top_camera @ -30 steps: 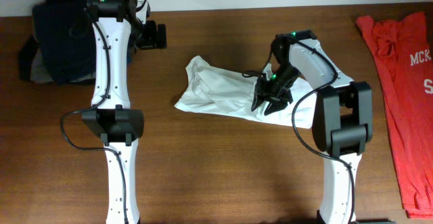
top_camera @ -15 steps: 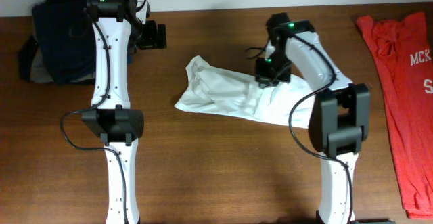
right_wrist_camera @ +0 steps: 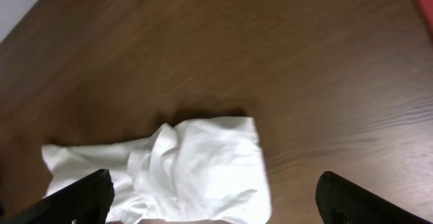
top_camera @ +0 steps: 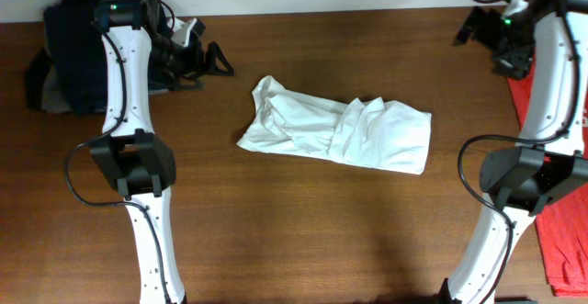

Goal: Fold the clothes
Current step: 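Fold the right end leftward over the shirt with the right gripper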

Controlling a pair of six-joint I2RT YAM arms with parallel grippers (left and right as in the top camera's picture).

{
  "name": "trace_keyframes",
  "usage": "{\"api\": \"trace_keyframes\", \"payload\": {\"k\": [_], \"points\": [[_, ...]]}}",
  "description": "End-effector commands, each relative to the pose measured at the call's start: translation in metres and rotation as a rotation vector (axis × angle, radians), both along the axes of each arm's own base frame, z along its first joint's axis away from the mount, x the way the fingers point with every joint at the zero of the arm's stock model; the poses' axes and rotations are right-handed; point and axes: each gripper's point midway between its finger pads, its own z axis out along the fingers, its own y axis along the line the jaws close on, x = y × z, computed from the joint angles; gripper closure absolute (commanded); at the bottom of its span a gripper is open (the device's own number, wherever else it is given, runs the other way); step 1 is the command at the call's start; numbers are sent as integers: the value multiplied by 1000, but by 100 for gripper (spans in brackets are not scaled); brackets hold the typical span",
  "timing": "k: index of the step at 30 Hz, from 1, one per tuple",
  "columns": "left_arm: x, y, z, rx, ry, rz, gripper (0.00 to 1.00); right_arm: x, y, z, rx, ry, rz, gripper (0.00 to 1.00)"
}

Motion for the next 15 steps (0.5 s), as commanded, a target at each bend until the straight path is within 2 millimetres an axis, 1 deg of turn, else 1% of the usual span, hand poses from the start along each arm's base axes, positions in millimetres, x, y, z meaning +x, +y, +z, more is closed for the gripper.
{"api": "trace_keyframes", "payload": {"k": [1, 2, 3, 4, 5, 7, 8, 9, 10, 11, 13, 14, 15], "points": [[-14, -38, -20, -81, 26, -136, 1, -9, -28, 3, -5, 4, -59, 1], [-16, -47, -25, -81, 33, -154, 1, -13, -35, 2, -3, 10, -76, 1], [-17, -59, -35, -79, 31, -181, 1, -18, -40, 1, 1, 25, -88, 1], [-17, -70, -48, -59, 28, -208, 1, -22, -41, 0, 7, 42, -94, 1], [-18, -76, -61, -32, 27, -228, 1, -25, -40, -1, 10, 54, -93, 1], [-22, -86, -78, -25, 40, -252, 1, -25, -39, -1, -7, 47, -36, 1], [-27, -90, -88, -22, 59, -260, 1, -25, -39, -1, -8, 46, -32, 1], [-30, -87, -95, -3, 73, -261, 1, -25, -39, -1, -8, 46, -33, 1], [-30, -76, -103, 70, 81, -263, 1, -25, -40, -1, -9, 46, -33, 1], [-29, -66, -108, 128, 83, -260, 1, -25, -40, -1, -9, 46, -33, 1], [-29, -65, -109, 131, 86, -259, 1, -25, -40, -1, -9, 46, -33, 1], [-31, -74, -106, 95, 87, -265, 1, -25, -40, -1, -12, 47, -34, 1], [-33, -88, -102, 30, 86, -271, 1, -25, -40, -1, -12, 47, -34, 1]]}}
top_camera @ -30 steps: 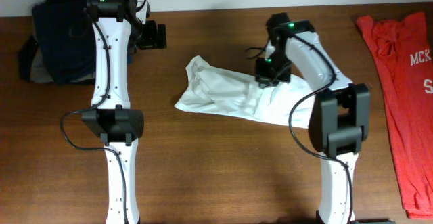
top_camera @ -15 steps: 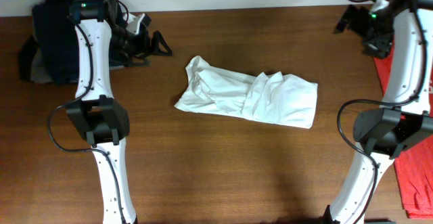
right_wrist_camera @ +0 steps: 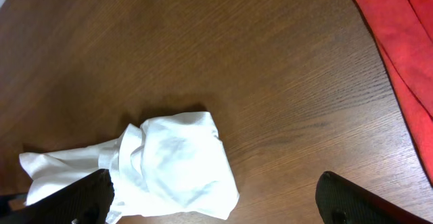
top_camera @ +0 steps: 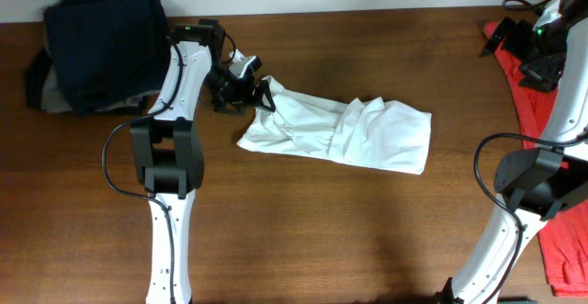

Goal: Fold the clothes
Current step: 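Fold the right end leftward over the shirt with the right gripper, then grasp the shirt's left end with the left gripper and fold it rightward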

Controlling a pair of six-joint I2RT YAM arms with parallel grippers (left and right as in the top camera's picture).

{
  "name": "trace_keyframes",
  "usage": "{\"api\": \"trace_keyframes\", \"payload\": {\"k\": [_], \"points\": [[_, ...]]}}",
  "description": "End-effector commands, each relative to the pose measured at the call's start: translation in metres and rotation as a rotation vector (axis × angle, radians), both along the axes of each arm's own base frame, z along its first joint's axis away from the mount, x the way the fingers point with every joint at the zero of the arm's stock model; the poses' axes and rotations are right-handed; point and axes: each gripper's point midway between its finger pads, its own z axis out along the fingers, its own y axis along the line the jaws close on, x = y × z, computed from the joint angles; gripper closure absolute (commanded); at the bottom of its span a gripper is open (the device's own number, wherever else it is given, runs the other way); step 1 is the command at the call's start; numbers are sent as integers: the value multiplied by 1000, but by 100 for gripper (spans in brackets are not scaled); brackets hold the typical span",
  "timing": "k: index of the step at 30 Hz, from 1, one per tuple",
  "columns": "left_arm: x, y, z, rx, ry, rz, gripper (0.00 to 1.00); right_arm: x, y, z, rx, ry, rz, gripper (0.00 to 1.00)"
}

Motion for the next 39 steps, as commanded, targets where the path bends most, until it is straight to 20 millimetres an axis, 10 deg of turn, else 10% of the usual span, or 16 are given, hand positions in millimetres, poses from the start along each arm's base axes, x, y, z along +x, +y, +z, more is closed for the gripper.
{"api": "trace_keyframes", "payload": {"k": [1, 6, 7, 9, 11, 15, 18, 23, 29, 33, 35, 36, 39], "points": [[-6, -20, -3, -55, 10, -31, 1, -1, 1, 3, -14, -4, 13, 1], [-34, -39, -37, 4, 91, -70, 1, -1, 1, 3, -14, -4, 13, 1], [-33, -39, -37, 4, 88, -69, 17, -1, 1, 3, -14, -4, 12, 1], [-30, -20, -45, 127, 110, -5, 79, -1, 1, 3, -14, -4, 12, 1], [-21, 21, -41, 320, 113, 83, 99, -1, 1, 3, -14, -5, 12, 1], [15, 86, 23, 489, -20, 217, 99, -1, 1, 3, -14, -4, 12, 1], [33, 87, 87, 447, -179, 265, 100, -1, 1, 3, -14, -4, 12, 1], [12, -3, 145, 328, -308, 142, 99, -1, 1, 3, -14, -4, 12, 1], [-53, -118, 113, 299, -227, -124, 99, -1, 1, 3, -14, -5, 12, 1], [-72, -163, 84, 296, -226, -222, 80, -1, 1, 3, -14, -4, 12, 1], [-75, -180, 75, 285, -245, -251, 24, -1, 1, 3, -14, -5, 12, 1], [-74, -186, 75, 275, -262, -256, 15, -1, 1, 3, -14, -4, 12, 1], [-70, -174, 124, 259, -345, -223, 13, -1, 1, 3, -14, -5, 12, 1]]}}
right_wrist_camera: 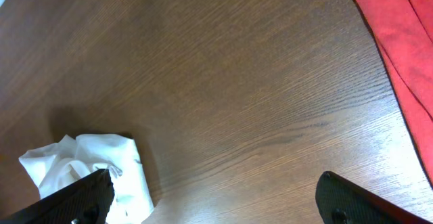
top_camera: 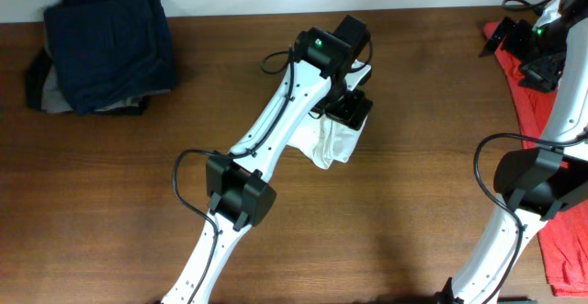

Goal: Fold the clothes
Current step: 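Grasp the shirt's left end with the left gripper and fold it rightward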

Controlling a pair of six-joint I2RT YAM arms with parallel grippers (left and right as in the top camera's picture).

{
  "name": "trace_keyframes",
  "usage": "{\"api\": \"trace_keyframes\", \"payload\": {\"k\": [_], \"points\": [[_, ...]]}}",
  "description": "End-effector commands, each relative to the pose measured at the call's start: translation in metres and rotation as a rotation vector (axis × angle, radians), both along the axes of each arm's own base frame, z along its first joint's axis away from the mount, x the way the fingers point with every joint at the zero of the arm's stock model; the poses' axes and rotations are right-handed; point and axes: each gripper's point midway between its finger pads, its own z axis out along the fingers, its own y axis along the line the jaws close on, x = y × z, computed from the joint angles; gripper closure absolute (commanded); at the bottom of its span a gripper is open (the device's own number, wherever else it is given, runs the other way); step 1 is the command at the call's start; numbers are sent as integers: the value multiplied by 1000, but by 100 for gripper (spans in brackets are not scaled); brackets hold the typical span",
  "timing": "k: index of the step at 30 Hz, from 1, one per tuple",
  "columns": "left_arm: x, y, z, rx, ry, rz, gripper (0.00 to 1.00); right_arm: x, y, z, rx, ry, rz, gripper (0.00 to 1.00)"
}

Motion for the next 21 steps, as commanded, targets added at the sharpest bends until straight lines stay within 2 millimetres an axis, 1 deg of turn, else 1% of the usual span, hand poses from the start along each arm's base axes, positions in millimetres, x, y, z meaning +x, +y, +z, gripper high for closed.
{"api": "trace_keyframes", "payload": {"k": [1, 2, 3, 4, 5, 6, 7, 8, 9, 10, 11, 12, 14, 15, 16, 17, 18, 19, 20, 21], "points": [[17, 21, 41, -10, -106, 38, 13, -1, 1, 3, -13, -5, 12, 1], [33, 47, 51, 24, -151, 92, 13, -1, 1, 3, -13, -5, 12, 1], [46, 68, 48, 33, -141, 139, 13, -1, 1, 3, -13, -4, 12, 1], [54, 79, 35, 12, -93, 169, 13, -1, 1, 3, -13, -5, 12, 1], [56, 75, 20, -52, -17, 178, 13, -1, 1, 3, -13, -5, 12, 1], [56, 68, 6, -108, 42, 177, 13, -1, 1, 3, -13, -4, 12, 1], [59, 58, -12, -145, 83, 170, 15, -1, 1, 3, -13, -4, 12, 1], [58, 47, -21, -183, 106, 151, 21, -1, 1, 3, -13, -4, 12, 1], [54, 25, -28, -259, 140, 114, 24, -1, 1, 3, -13, -5, 12, 1], [52, 6, -27, -324, 140, 63, 24, -1, 1, 3, -13, -5, 12, 1], [48, -11, -28, -347, 124, 25, 24, -1, 1, 3, -13, -5, 12, 1], [40, -24, -32, -345, 129, -1, 24, -1, 1, 3, -13, -5, 12, 1], [27, -40, -44, -335, 148, -36, 28, -1, 1, 3, -13, -5, 12, 1], [16, -50, -63, -316, 180, -54, 28, -1, 1, 3, -13, -5, 12, 1], [8, -55, -79, -299, 208, -65, 28, -1, 1, 3, -13, -5, 12, 1], [5, -59, -88, -292, 219, -72, 28, -1, 1, 3, -13, -4, 12, 1], [3, -60, -92, -290, 225, -74, 28, -1, 1, 3, -13, -5, 12, 1], [-1, -66, -85, -333, 247, -84, 28, -1, 1, 3, -13, -5, 12, 1], [-4, -74, -65, -412, 255, -118, 28, -1, 1, 3, -13, -5, 12, 1], [-3, -74, -45, -433, 229, -126, 27, -1, 1, 3, -13, -5, 12, 1]]}}
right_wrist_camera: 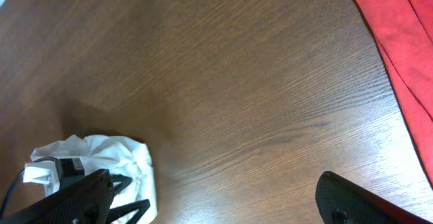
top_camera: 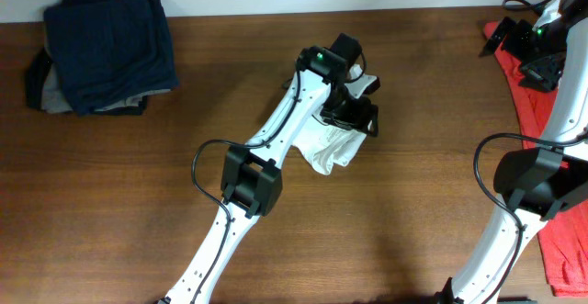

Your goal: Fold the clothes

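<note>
The white garment (top_camera: pixel 328 148) lies bunched in a small heap at the middle of the table, and shows in the right wrist view as the white garment (right_wrist_camera: pixel 101 158). My left gripper (top_camera: pixel 354 116) is low over its far right edge, and its black fingers (right_wrist_camera: pixel 128 207) stand apart over the cloth. My right gripper (right_wrist_camera: pixel 223 200) hangs high at the far right corner, wide open and holding nothing, seen from above as the right gripper (top_camera: pixel 516 42).
A stack of dark folded clothes (top_camera: pixel 106 47) sits at the far left corner. Red cloth (top_camera: pixel 551 240) lies along the right table edge and shows as red cloth (right_wrist_camera: pixel 399 28) under my right arm. Bare brown wood (top_camera: pixel 441 185) separates the garment from the right arm.
My left gripper has turned and shifted slightly right and down over the bunched garment, and its fingers now stand apart. The garment's heap looks almost unchanged. The right arm has not moved.
The white garment lay spread lengthwise mid-table with my left gripper back by the dark stack. Then that gripper was at the garment's left end while my right arm swung out over the red cloth. Later the left end was over the right, leaving a small heap.
</note>
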Controlling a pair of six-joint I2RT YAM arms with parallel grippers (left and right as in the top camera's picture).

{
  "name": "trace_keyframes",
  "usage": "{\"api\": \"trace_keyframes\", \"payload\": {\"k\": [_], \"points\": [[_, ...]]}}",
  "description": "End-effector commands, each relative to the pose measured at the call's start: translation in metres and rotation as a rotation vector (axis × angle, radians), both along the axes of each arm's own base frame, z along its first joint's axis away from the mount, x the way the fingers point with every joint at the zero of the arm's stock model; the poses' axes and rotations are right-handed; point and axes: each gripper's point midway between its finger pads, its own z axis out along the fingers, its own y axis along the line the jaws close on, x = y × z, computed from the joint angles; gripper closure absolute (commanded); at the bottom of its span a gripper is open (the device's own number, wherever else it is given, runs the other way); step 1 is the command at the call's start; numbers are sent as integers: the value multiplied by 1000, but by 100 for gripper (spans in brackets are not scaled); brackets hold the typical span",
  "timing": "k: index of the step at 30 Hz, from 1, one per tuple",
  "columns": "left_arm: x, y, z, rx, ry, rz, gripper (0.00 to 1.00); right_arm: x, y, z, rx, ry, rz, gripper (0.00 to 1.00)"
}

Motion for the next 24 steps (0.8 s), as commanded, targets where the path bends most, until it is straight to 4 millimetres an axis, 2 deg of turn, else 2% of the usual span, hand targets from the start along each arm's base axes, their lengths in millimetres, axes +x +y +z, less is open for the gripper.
{"api": "trace_keyframes", "payload": {"k": [1, 2, 3, 4, 5, 6, 7, 8, 9, 10, 12, 14, 16, 17, 18, 19, 20, 21, 22, 23, 24], "points": [[-8, -11, 55, -131, -37, -52, 27, -1, 1, 3, -13, -5, 11, 1], [-7, -4, 86, -157, -82, -49, 23, -1, 1, 3, -13, -4, 11, 1], [-5, 12, 121, -161, -141, -34, 19, -1, 1, 3, -13, -5, 11, 1], [3, 47, 134, -58, -185, 26, 19, -1, 1, 3, -13, -5, 11, 1], [13, 59, 137, -43, -198, 59, 23, -1, 1, 3, -13, -5, 11, 1], [19, 67, 131, -33, -182, 81, 31, -1, 1, 3, -13, -5, 11, 1], [20, 72, 119, -11, -129, 99, 47, -1, 1, 3, -13, -5, 11, 1], [18, 79, 97, 52, -80, 103, 59, -1, 1, 3, -13, -5, 11, 1], [10, 94, 57, 180, 1, 101, 66, -1, 1, 3, -13, -5, 11, 1], [0, 98, 39, 218, 69, 93, 69, -1, 1, 3, -13, -4, 11, 1], [-23, 96, 7, 257, 182, 55, 70, -1, 1, 3, -13, -5, 11, 1], [-37, 76, -22, 246, 184, -3, 69, -1, 1, 3, -13, -4, 11, 1], [-44, 65, -30, 244, 173, -31, 67, -1, 1, 3, -13, -5, 11, 1], [-47, 64, -27, 247, 177, -36, 60, -1, 1, 3, -13, -5, 11, 1], [-48, 66, -16, 250, 184, -34, 60, -1, 1, 3, -13, -5, 11, 1], [-45, 69, 2, 242, 172, -24, 59, -1, 1, 3, -13, -5, 11, 1], [-31, 74, 43, 195, 104, 4, 56, -1, 1, 3, -13, -5, 11, 1], [-12, 79, 87, 115, 0, 44, 47, -1, 1, 3, -13, -5, 11, 1], [7, 89, 122, 58, -103, 85, 35, -1, 1, 3, -13, -5, 11, 1], [25, 106, 147, 48, -198, 132, 31, -1, 1, 3, -13, -5, 11, 1], [46, 133, 157, 95, -279, 196, 24, -1, 1, 3, -13, -5, 11, 1]]}}
